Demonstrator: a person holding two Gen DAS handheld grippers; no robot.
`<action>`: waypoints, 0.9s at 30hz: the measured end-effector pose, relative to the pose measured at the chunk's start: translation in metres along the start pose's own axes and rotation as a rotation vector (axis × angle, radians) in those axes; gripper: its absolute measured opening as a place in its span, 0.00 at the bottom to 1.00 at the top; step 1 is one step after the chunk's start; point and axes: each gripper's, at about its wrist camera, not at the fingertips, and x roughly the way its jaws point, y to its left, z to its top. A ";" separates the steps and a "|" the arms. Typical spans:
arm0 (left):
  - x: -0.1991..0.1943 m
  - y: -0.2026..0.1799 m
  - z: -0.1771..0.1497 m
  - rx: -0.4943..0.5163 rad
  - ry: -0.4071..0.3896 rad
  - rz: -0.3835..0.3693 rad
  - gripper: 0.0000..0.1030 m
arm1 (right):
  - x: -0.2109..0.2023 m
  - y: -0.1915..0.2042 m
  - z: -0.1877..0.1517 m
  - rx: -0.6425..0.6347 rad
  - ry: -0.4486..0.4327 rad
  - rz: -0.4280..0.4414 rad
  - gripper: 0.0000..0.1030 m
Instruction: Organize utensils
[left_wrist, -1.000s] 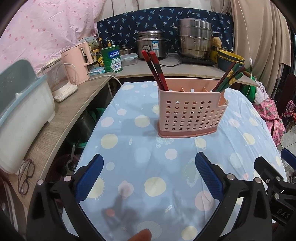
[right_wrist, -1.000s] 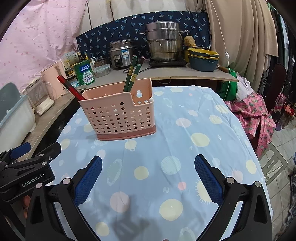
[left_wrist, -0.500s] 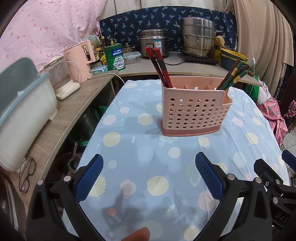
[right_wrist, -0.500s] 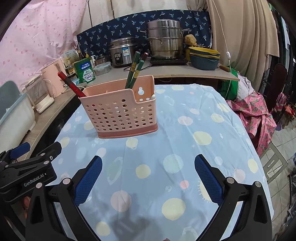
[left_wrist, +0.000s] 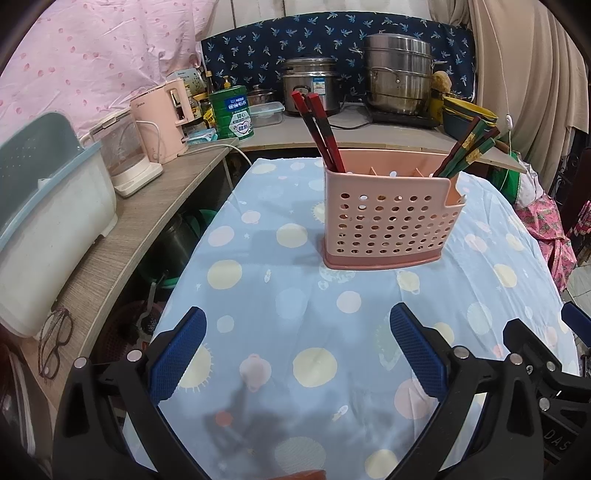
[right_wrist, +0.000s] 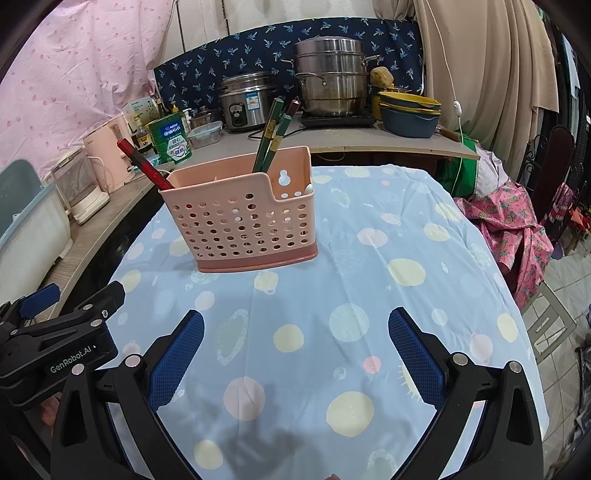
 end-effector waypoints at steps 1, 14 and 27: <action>0.000 0.000 0.000 -0.001 0.001 0.001 0.93 | 0.000 0.000 0.000 0.001 0.000 0.000 0.94; 0.004 0.000 -0.001 -0.009 0.015 0.003 0.92 | 0.004 0.003 -0.004 0.002 0.009 -0.004 0.94; 0.005 -0.001 -0.001 -0.005 0.021 0.004 0.92 | 0.006 0.003 -0.005 0.002 0.017 -0.004 0.94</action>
